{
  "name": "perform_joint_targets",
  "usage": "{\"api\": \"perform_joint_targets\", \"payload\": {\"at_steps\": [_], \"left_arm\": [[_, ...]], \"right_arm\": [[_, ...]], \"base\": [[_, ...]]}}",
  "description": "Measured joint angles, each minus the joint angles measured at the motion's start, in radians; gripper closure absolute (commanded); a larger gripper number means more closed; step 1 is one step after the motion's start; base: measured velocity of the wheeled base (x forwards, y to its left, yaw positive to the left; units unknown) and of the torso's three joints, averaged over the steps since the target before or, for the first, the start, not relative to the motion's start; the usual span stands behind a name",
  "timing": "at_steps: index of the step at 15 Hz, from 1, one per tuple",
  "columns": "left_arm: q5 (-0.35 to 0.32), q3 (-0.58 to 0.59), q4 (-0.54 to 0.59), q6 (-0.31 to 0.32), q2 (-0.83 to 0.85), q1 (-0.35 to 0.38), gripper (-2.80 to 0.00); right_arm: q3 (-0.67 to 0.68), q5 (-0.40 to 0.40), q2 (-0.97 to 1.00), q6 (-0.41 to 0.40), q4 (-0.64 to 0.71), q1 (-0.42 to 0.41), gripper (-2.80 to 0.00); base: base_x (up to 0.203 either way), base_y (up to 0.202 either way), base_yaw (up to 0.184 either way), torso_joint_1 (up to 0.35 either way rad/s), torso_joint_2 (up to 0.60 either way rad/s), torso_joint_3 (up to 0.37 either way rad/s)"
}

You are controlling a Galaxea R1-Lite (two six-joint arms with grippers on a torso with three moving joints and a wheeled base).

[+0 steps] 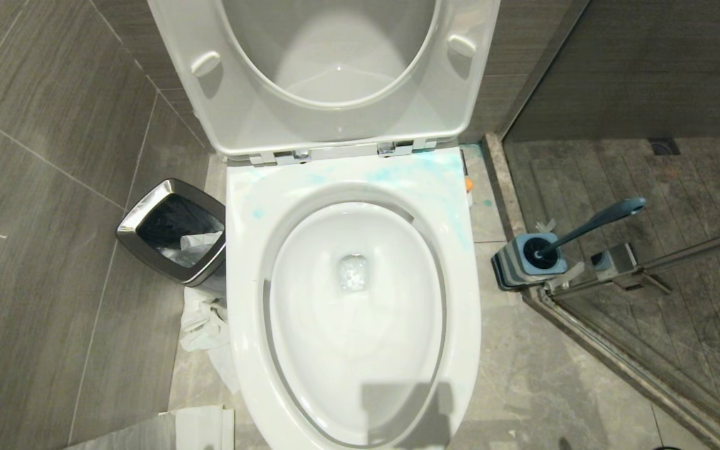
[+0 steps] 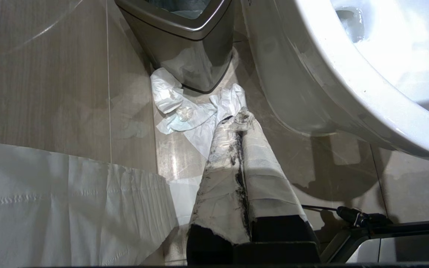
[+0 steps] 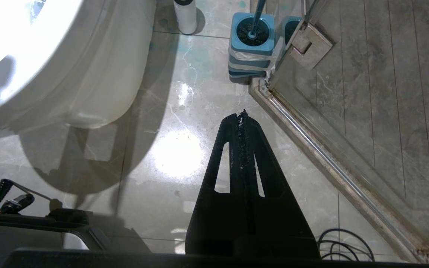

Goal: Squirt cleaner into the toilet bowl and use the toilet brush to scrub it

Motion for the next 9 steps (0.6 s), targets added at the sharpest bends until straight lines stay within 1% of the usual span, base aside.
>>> {"api": "perform_joint_targets", "payload": {"at_steps": [9], "left_arm": [[-0.001, 0.0, 0.0, 0.0, 0.0, 0.0, 0.0]], "right_arm": [[0.0, 0.0, 0.0, 0.0, 0.0, 0.0, 0.0]], "base": [[0.0, 0.0, 0.0, 0.0, 0.0, 0.0]]}}
